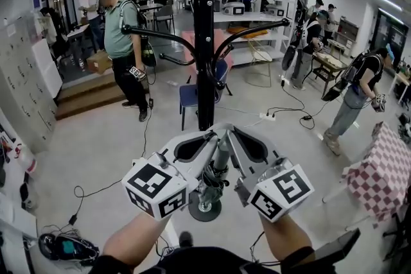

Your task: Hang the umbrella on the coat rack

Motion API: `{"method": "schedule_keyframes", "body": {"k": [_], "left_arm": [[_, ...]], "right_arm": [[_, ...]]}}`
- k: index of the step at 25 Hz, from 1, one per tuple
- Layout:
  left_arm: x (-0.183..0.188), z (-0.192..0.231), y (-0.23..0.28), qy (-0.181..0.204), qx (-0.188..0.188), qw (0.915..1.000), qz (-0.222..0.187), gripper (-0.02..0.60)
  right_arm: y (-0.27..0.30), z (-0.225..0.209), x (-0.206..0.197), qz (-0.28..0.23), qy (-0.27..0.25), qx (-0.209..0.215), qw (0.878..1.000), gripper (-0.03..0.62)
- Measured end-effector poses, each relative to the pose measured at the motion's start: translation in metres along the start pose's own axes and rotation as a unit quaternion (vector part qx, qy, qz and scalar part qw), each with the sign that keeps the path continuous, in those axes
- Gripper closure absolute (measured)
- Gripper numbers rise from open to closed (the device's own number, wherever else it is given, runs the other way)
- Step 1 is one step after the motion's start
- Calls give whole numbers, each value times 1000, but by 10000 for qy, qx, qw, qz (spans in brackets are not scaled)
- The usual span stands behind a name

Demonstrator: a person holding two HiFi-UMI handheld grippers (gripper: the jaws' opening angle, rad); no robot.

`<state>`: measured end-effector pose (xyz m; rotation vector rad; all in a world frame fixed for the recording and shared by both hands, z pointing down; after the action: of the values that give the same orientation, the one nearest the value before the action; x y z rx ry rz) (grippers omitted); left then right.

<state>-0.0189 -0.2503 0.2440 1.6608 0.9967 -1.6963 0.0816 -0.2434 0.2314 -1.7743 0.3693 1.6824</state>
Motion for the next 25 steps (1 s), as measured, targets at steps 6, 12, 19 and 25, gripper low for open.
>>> {"method": "schedule_keyframes", "body": {"k": [6, 12, 19, 25], "left_arm": [[12, 21, 12, 90, -118, 9999, -79, 572], [22, 37, 28, 219, -233, 9994, -95, 572], [27, 57, 46, 255, -290, 9992, -58, 572], [20, 73, 59, 218, -289, 9993, 30, 571]], "right_arm": [[22, -12, 8, -84, -96, -76, 9999, 586], [38, -26, 15, -199, -128, -173, 9996, 586], [58, -45, 15, -201, -176, -365, 9990, 585], [72, -58, 6, -145, -116, -431, 9989, 585]]}}
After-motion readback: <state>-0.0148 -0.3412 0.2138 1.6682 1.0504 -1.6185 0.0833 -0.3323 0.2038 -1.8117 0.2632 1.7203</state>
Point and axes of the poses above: the fingertips, and each gripper's own axes: y forward along the fingers, z to its left, x out of its top, the point moved 5 cm from there along -y, backward along the fingers, and after that the axes turned 4 degrees about -x, right-handed, at the moved point
